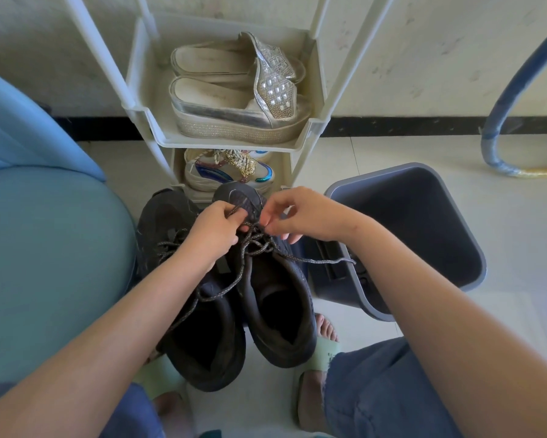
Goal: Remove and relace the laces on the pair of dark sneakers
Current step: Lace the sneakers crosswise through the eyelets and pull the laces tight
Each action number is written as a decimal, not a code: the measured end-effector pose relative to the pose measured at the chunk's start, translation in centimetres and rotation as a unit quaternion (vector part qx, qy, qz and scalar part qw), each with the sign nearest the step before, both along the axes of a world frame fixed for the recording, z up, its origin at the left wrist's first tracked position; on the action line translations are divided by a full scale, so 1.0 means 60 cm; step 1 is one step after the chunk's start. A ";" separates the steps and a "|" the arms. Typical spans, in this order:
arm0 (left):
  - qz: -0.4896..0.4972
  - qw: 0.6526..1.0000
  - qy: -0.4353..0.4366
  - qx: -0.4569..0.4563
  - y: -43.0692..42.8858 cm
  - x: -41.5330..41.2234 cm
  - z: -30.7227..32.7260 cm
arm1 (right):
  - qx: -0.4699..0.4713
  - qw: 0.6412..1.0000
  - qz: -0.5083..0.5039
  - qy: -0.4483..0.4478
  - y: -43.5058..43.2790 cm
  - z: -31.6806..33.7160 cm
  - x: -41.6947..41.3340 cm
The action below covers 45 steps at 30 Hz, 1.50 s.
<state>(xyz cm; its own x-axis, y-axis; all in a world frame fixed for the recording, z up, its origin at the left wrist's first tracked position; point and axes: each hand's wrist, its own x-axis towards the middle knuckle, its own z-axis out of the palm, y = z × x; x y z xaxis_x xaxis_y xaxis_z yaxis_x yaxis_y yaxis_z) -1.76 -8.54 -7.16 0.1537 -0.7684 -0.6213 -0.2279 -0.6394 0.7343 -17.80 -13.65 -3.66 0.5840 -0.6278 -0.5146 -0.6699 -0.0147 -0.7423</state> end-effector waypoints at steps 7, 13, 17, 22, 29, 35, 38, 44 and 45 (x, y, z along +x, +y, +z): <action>-0.155 0.977 -0.131 -0.072 0.003 0.014 0.011 | 0.027 0.999 0.035 0.023 -0.005 0.003 -0.009; -0.160 0.962 -0.211 -0.063 0.005 0.004 0.002 | 0.052 0.995 0.068 0.041 -0.007 0.006 -0.020; -0.177 0.958 -0.215 -0.065 0.005 0.003 0.002 | 0.070 0.993 0.079 0.060 -0.005 0.012 -0.016; -0.234 0.954 -0.184 -0.046 0.002 0.009 0.018 | 0.103 0.992 0.036 0.067 -0.003 0.015 -0.017; -0.219 0.956 -0.188 -0.051 0.007 0.001 0.015 | 0.154 0.984 -0.067 0.065 0.003 0.001 -0.008; -0.197 0.960 -0.183 -0.073 0.010 -0.001 0.015 | 0.172 0.977 -0.076 0.096 0.006 -0.005 -0.005; -0.192 0.960 -0.189 -0.076 0.011 -0.001 0.016 | 0.167 0.979 -0.061 0.103 0.005 -0.005 -0.006; -0.247 0.947 -0.198 -0.054 0.009 0.002 0.018 | 0.133 0.986 -0.042 0.094 0.002 -0.006 -0.006; -0.245 0.949 -0.192 -0.052 0.008 0.005 0.019 | 0.128 0.987 -0.037 0.094 0.002 -0.006 -0.006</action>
<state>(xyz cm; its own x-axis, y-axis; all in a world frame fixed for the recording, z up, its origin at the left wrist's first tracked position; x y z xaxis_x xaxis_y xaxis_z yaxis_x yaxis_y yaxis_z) -1.47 -8.06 -6.05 -0.0380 -0.8605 -0.5080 -0.7429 -0.3157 0.5903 -18.17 -13.51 -4.05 0.4206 -0.4998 -0.7571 -0.7886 0.2111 -0.5775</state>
